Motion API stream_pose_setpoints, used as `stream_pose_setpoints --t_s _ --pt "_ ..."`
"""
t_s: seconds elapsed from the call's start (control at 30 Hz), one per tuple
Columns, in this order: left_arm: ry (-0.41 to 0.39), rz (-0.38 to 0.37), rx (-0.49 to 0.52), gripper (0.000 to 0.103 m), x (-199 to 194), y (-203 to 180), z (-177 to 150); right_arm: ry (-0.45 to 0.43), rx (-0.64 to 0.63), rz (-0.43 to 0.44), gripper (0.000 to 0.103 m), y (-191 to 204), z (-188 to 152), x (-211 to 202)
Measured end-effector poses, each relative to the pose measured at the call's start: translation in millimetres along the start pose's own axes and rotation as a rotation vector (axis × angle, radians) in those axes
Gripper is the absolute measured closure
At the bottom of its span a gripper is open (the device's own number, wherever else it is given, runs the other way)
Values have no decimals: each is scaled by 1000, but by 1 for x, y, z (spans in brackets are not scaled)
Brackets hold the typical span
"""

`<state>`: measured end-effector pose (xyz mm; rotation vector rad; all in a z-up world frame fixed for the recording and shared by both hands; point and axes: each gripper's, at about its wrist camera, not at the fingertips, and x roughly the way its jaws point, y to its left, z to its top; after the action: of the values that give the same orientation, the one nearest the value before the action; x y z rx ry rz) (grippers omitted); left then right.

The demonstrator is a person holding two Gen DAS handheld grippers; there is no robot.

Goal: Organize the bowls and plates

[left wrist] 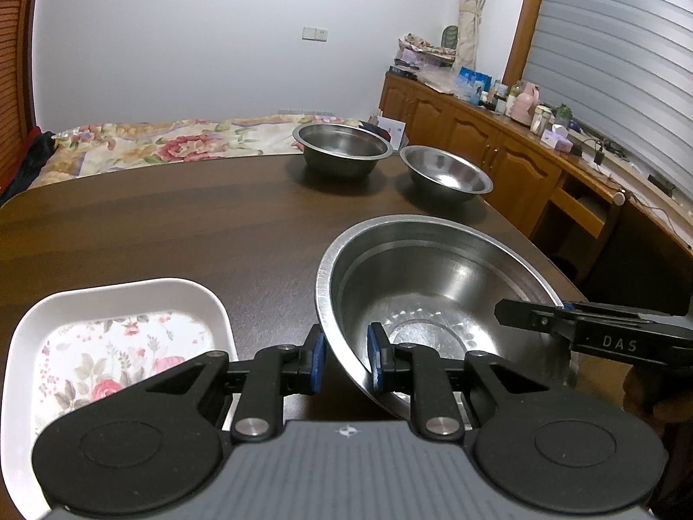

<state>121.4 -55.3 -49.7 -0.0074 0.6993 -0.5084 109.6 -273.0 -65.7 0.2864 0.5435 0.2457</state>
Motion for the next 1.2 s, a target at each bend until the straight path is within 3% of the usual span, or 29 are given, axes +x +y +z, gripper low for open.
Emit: stream_pose_setpoints --t_s 0.33,0.63,0.8,1.2 --pt "-11 6 -5 80 1 1 -1 -7 0 -8 77 -1 2 -1" --pt "-28 18 -13 80 -4 6 3 -28 -5 -30 67 -6 8 -10" --pt "-37 26 -17 80 -6 9 6 -43 -15 -36 67 -8 13 -17" --pt "-84 74 16 80 -16 17 27 -114 -101 -76 67 -15 50 -32"
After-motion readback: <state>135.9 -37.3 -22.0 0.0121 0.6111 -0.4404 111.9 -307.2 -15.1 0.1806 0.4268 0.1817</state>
